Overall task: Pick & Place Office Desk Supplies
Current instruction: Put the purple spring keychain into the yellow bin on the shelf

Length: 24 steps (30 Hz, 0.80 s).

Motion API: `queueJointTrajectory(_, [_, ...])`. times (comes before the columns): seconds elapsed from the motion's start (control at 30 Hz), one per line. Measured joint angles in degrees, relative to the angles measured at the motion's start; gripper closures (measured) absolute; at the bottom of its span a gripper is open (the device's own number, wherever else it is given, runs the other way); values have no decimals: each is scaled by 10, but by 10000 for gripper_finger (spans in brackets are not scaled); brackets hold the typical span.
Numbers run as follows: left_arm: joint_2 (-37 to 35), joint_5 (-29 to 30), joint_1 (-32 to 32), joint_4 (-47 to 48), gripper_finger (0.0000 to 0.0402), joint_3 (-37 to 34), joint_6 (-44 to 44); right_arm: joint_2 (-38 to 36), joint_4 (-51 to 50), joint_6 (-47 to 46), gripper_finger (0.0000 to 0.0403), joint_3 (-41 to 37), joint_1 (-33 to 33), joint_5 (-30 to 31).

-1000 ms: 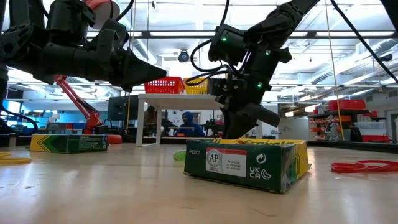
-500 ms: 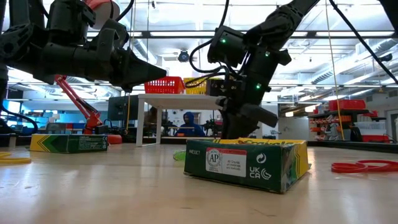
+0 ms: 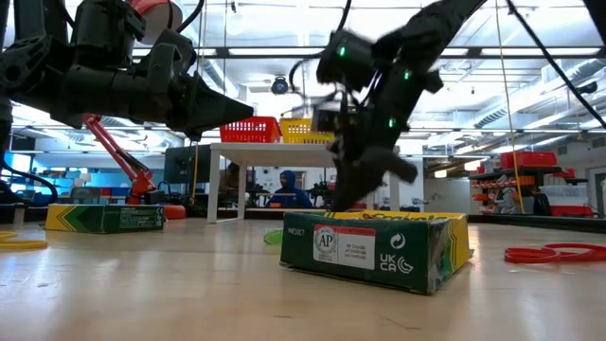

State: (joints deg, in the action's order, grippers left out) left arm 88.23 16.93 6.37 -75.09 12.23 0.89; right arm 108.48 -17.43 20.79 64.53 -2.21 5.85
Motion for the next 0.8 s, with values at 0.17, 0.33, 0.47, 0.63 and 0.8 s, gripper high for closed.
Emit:
queueJointTrajectory(0.17, [0, 0, 0, 6, 385, 0, 0, -52, 3, -19, 387, 0, 6, -28])
queueJointTrajectory(0.33, [0, 0, 0, 10, 385, 0, -3, -106, 1, -34, 397, 0, 13, -39])
queueJointTrajectory(0.47, [0, 0, 0, 10, 385, 0, -3, -143, 5, -52, 399, 0, 12, -39])
queueJointTrajectory(0.63, [0, 0, 0, 13, 385, 0, -3, -164, 7, -103, 380, 0, 11, -38])
queueJointTrajectory(0.8, [0, 0, 0, 10, 385, 0, -4, -127, -36, -142, 327, 0, 31, -40])
